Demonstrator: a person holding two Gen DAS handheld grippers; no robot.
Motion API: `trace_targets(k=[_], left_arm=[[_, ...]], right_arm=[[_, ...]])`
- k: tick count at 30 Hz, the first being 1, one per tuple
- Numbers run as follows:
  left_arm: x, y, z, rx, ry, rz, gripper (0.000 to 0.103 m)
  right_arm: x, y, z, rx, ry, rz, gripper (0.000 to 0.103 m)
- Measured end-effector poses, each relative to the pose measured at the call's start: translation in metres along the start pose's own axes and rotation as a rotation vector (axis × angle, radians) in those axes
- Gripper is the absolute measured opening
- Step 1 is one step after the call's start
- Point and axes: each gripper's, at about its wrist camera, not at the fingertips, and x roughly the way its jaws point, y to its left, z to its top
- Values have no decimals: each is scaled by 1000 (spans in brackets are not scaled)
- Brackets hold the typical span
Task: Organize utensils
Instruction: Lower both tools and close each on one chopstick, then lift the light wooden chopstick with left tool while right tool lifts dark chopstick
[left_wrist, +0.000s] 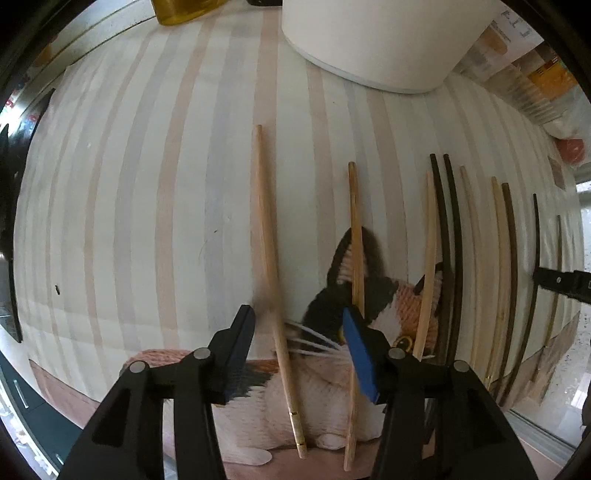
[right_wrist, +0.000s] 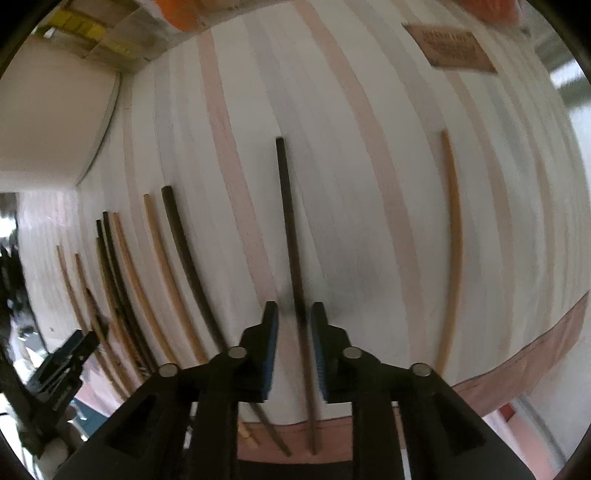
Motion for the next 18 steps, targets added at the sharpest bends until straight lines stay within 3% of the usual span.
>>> trace_targets(k=[1,3,8,11,13,15,18], left_arm=[[-1,0,1,0,1,2,46],[-2,1,4,1,1,4,45],[-8,7,14,-21,-28,45,22],[-11,22,25,-35,-34,37,6],[-12,33,33,-44,-35,23,5],[-18,41,41,-46,-37,26,4],[-22,47,44,-50,-46,25,4]], right_arm=[[-2,-2,-2,-14,-5,-23,40],[-2,4,13,-31,-8,-47,42],[-5,19,26,-75,-23,-108,40],[-9,21,34,-84,-35,-110,32],[-12,25,38,-102,-47,-112,15],[-13,28,40,-111,-52,-117,6],[-16,33,39,-101,-50,-89,6]])
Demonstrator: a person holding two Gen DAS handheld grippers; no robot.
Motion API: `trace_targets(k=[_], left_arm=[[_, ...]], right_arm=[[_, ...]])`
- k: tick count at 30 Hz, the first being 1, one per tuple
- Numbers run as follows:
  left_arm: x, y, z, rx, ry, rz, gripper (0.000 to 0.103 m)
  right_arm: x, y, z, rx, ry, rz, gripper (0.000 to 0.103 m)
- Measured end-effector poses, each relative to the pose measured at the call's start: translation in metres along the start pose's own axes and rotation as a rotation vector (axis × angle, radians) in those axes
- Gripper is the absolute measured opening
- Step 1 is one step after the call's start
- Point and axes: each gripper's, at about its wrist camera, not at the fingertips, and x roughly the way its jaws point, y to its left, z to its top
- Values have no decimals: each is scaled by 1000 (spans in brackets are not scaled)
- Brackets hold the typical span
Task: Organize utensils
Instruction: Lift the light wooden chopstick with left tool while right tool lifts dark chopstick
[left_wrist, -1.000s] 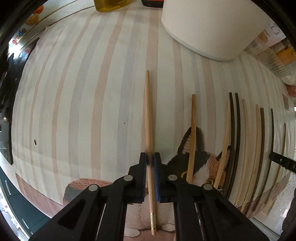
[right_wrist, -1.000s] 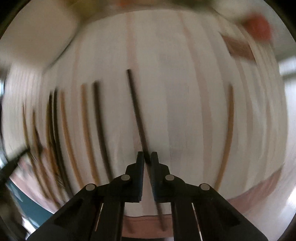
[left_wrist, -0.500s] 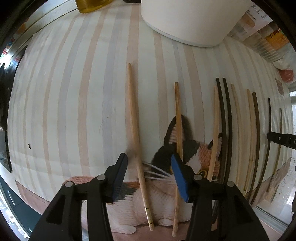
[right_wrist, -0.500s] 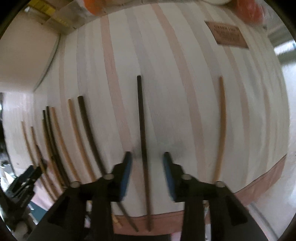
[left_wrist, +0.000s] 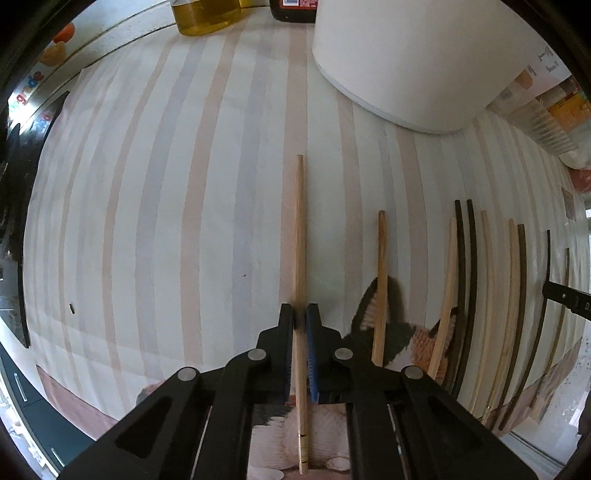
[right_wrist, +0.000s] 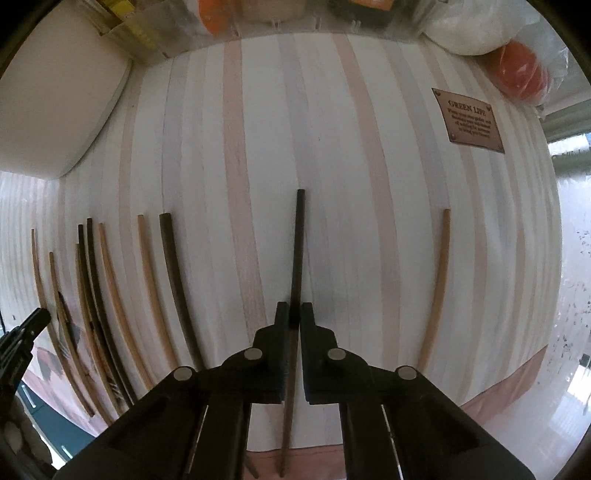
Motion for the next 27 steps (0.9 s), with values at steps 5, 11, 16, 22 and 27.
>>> trace_targets(k=[5,11,16,22,27], left_arm=[[-20,-1,-12,5,-41,-6,4],[-61,6,-10,11,-109,-23,4],[-101,10,-9,24,-193,-30,4],[-147,28,-10,31,-298,-45,4],[-172,18,-14,26,-370,-47,4]], right_arm=[[-19,-25,3,35,-38,80,6],[-62,-30,-3,5,-116,136,5],[-102,-27,-5,-16,-199,183,5],[-144,-17,-19,-28,-307,224,5],[-163,-4,-29,-27,-388,256,5]])
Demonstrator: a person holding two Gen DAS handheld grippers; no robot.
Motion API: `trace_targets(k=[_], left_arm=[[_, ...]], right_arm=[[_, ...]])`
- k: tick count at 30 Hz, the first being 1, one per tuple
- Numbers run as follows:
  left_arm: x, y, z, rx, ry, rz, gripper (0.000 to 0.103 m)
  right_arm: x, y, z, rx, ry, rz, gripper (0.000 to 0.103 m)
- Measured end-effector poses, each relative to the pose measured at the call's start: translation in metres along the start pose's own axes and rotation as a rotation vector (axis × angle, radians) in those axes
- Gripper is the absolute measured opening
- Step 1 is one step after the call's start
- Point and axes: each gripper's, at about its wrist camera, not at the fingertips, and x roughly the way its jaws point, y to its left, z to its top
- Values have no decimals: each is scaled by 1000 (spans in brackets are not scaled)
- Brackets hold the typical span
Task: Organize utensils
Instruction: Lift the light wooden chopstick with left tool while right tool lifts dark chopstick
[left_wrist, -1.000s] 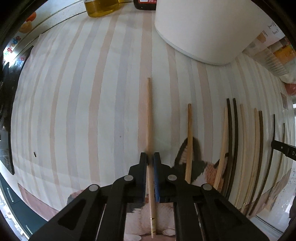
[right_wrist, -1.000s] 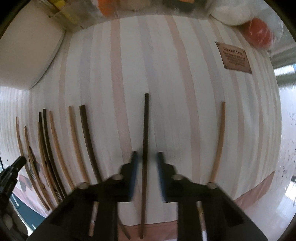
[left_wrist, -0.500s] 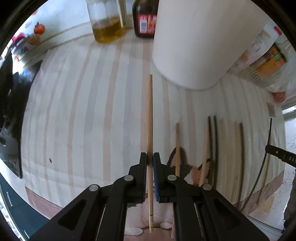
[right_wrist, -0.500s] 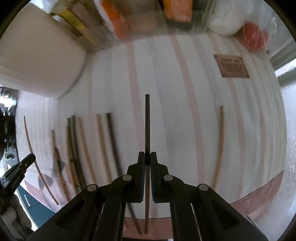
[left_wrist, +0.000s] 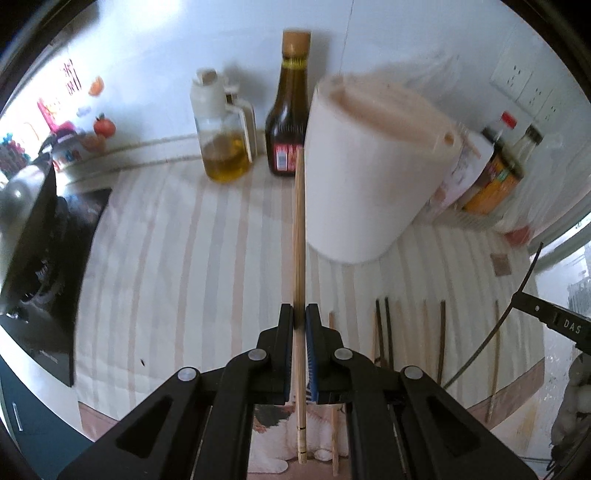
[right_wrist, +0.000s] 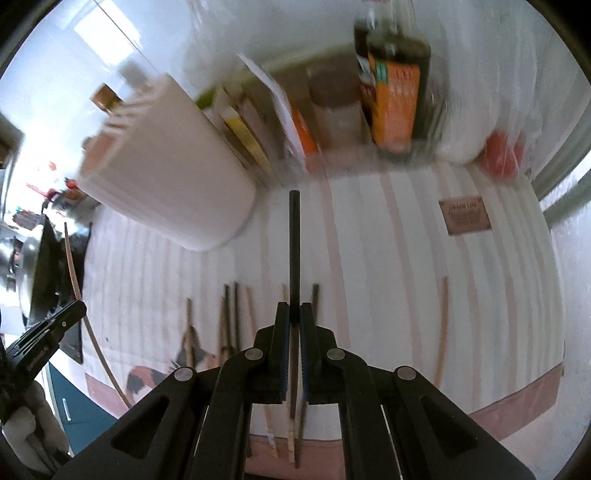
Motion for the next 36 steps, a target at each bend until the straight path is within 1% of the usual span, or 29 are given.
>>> trace_targets(k=[5,12,16,18,19,23,25,28,31,36], left_arm=[[-21,-4,8,-2,-69,-12,4],[-69,-12,36,6,-199,-48,4],[-96,-17,61,19,-281,-63,4],[-107,-20,79,26,-323,-68,4],[-110,-20,84,28,-337,-68,4],[-118,-26,117,49,-407,-58,4],[-115,-26,129,57,-420,-55,4],[-107,-26,150,68,-428,-54,4],[-98,-24,164,64,-424,-59,4],[-82,-17,182,39,-412,-82,4]], right_arm=[[-24,13,11,-14,-72,31,5],[-76,41,35,-43,-191,88,5],[-117,61,57,-62,-288,129,5],[-136,72,70,-81,-333,140,5],[-146,78,78,-87,-363,143,5],[-169,102,105,-125,-433,139,5],[-176,116,117,-146,-464,133,5],[-179,134,132,-171,-487,123,5],[-172,149,142,-186,-490,116,5],[-154,164,150,-195,-472,119,5]])
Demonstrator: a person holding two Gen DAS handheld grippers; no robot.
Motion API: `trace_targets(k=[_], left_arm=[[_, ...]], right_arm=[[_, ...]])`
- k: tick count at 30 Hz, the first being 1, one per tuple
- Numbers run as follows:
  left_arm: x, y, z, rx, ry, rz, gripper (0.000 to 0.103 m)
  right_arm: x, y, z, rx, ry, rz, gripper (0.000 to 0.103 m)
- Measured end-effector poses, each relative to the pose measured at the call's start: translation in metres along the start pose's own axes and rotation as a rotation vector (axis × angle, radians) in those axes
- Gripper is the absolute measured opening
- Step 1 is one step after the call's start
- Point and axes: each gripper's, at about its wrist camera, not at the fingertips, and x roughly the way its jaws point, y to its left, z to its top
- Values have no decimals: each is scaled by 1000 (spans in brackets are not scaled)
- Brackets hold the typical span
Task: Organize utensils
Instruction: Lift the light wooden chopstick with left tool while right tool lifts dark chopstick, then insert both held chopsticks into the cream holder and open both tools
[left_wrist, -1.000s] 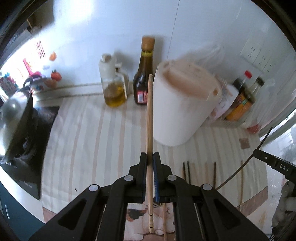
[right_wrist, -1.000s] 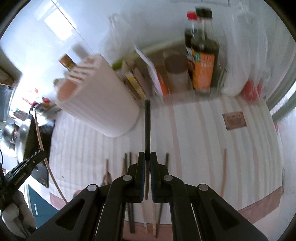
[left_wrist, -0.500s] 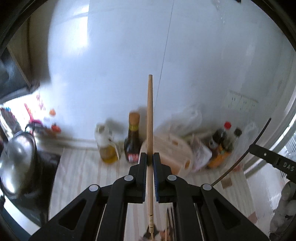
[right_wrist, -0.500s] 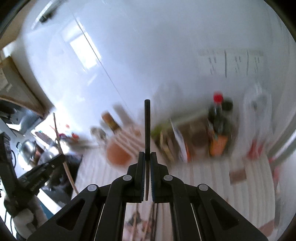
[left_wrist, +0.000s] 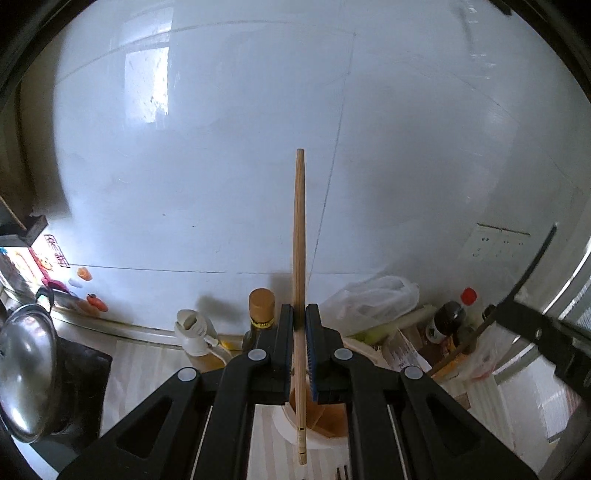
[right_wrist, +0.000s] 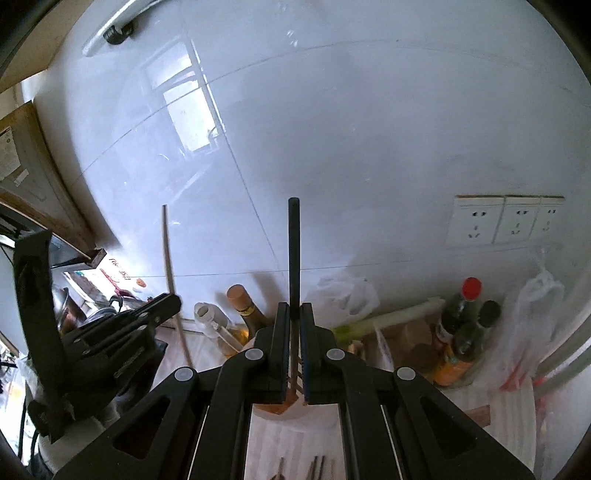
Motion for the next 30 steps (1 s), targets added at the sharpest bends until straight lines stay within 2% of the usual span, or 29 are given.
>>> trace_targets(k=[6,11,19,25,30], left_arm=[[21,7,2,-32,-20,-30,4],[37,9,-4,-29,-63,-47,4],[57,7,-10,16,-110,-82,4],[70,11,-28,16,-48,-122,4],[60,13,-47,26,-10,-131,4]], right_arm=[[22,1,-13,16,11,-14,5],[36,-10,-34,80,17,-14,5],[42,-20,-60,134,-20,-38,5],[49,-25,-76,156,0,-54,5],[47,-22,-80,159,1,-57,5]])
